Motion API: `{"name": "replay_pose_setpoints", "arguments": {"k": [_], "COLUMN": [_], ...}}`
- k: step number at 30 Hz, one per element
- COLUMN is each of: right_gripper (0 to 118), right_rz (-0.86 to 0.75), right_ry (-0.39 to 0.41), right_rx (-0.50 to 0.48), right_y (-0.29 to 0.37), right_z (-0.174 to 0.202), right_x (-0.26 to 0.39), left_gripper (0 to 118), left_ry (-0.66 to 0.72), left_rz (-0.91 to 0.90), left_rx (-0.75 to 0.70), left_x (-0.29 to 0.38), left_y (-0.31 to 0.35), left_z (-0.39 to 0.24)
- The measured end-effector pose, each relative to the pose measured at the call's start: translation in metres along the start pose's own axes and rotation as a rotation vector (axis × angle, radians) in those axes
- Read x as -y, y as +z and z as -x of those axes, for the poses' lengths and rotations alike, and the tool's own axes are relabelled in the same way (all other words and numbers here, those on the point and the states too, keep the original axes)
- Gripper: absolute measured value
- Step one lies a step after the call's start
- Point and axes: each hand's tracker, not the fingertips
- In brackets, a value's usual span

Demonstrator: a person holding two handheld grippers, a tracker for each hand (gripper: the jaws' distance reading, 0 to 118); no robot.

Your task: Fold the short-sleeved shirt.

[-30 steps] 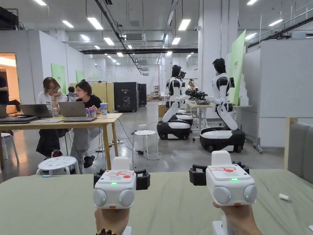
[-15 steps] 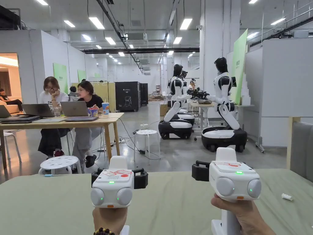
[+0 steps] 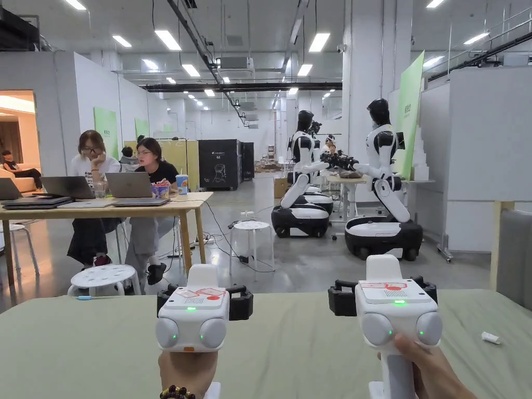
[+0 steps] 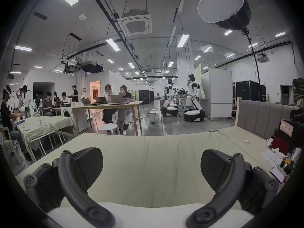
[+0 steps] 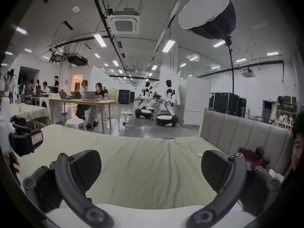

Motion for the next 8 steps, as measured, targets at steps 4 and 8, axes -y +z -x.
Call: {"name": "replay_pose_setpoints", "arguments": {"k": [4,8], "right_gripper": [118,118], "right_rz": [0.009,0.033], "right_ry": [-0.019,-0.043], "right_rx": [-0.030,-0.048], "right_y": [0.0009,-0.0076], "right_z": [-0.0045,-0.0033], "right_x": [-0.0044,-0.0009], "left_gripper": [118,118], "left_ry": [0.002,-0.002], "left_rz": [0.005,0.010], "left_rx": [0.001,0.002], "left_x": [0.0030,0.0030], "left_y": [-0.0022,0.0005], "left_z": [-0.0001,-0.0008]}}
